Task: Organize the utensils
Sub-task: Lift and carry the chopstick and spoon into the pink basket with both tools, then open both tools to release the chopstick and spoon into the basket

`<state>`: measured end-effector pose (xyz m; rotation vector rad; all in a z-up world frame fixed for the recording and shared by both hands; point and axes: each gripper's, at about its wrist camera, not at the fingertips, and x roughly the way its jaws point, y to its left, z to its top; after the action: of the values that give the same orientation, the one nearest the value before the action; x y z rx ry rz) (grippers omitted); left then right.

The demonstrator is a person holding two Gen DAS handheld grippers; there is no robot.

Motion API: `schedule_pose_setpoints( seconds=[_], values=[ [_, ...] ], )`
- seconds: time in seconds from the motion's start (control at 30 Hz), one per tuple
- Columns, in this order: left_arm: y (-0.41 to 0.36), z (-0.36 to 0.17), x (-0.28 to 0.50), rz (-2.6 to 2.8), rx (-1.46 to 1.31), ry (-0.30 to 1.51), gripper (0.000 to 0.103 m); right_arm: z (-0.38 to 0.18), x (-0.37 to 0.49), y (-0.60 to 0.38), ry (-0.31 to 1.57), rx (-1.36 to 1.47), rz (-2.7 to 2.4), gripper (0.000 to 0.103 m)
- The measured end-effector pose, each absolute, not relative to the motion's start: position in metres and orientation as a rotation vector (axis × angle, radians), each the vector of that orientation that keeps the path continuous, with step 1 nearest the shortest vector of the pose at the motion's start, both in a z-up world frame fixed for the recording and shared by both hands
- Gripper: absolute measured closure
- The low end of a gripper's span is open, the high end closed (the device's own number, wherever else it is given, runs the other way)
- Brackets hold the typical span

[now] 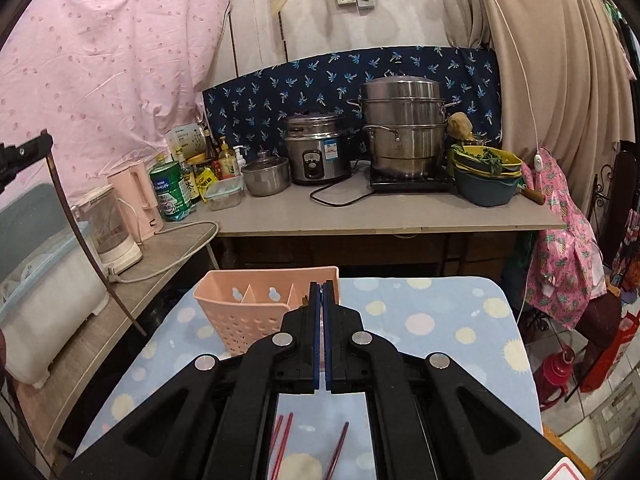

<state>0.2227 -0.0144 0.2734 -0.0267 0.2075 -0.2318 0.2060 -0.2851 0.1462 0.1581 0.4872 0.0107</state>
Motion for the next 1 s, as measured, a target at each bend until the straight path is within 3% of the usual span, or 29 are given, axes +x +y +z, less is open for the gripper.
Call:
schedule_pose_setpoints(
  seconds=[0.3,0.63,0.67,0.73,0.77,0.8,1.0],
  values=[
    [-0.054,0.276,0.287,-0.283,-0.032,0.187,0.096,0.121,0.262,-0.285,0.566,0.161,0.016,0.101],
    [-0.078,0.185,0.344,-0.271,0.040,0.375,0.095,0.085,0.287,-0.286,0.646,0.157,0.015,0.101],
    [-0.076,0.178,0.345,-0.261,0.046,0.389,0.093,0.085,0.284,-0.286,0.638,0.159,0.009,0.100],
    [-0.074,0.168,0.341,-0.223,0.074,0.398,0.076,0.086,0.276,-0.287,0.622,0.172,0.006,0.091],
    [-0.070,0.165,0.336,-0.211,0.076,0.394,0.057,0.085,0.272,-0.288,0.617,0.182,0.004,0.087],
    [-0.066,0.164,0.330,-0.206,0.074,0.387,0.047,0.085,0.267,-0.289,0.612,0.190,0.007,0.079],
    [-0.039,0.148,0.290,-0.187,0.077,0.428,0.044,0.085,0.227,-0.292,0.616,0.204,0.000,0.074]
  ],
)
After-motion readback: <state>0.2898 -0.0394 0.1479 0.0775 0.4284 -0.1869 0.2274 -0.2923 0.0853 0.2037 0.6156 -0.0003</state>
